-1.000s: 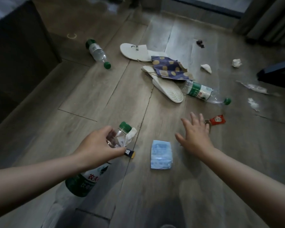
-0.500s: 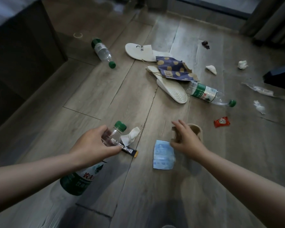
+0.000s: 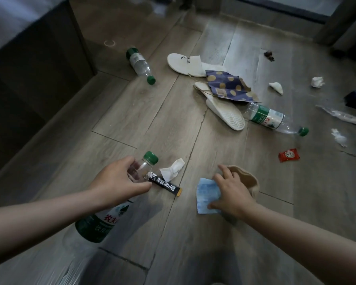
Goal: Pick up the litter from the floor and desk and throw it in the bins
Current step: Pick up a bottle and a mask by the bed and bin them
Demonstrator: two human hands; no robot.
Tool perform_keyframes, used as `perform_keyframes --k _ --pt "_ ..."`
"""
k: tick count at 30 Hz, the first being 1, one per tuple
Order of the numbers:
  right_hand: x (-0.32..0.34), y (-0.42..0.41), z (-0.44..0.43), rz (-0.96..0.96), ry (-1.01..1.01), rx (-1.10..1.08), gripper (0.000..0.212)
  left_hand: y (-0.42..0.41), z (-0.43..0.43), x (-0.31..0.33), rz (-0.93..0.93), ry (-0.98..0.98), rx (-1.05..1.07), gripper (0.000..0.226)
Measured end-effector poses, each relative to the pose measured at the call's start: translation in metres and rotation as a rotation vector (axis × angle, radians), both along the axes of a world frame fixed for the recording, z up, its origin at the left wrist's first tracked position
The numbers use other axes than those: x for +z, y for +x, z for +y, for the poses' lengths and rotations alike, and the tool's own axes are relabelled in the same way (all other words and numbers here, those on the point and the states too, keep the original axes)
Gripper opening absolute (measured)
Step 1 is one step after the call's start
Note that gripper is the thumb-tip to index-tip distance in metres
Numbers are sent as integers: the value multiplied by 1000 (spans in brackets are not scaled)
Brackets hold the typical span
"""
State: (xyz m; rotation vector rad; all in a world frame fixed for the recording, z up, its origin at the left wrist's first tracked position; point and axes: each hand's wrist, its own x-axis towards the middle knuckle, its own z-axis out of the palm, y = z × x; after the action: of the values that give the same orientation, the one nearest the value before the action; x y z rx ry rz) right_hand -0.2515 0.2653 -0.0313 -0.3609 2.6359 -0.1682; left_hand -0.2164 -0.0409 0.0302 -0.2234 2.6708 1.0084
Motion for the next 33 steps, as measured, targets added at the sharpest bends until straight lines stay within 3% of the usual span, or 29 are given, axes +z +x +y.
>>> perform_keyframes --k 4,8,18,33 --pt "2 -1 -24 125 -170 -45 45 5 -18 -1 -21 -18 30 37" --pt "9 -10 -62 117 -330 -44 40 9 -40 -4 -23 -39 74 40" --pt "-6 -19 -112 53 34 274 101 10 -70 -10 -1 -40 122 43" --pt "-19 -19 -126 102 -69 167 23 7 -70 -14 -29 -30 151 38"
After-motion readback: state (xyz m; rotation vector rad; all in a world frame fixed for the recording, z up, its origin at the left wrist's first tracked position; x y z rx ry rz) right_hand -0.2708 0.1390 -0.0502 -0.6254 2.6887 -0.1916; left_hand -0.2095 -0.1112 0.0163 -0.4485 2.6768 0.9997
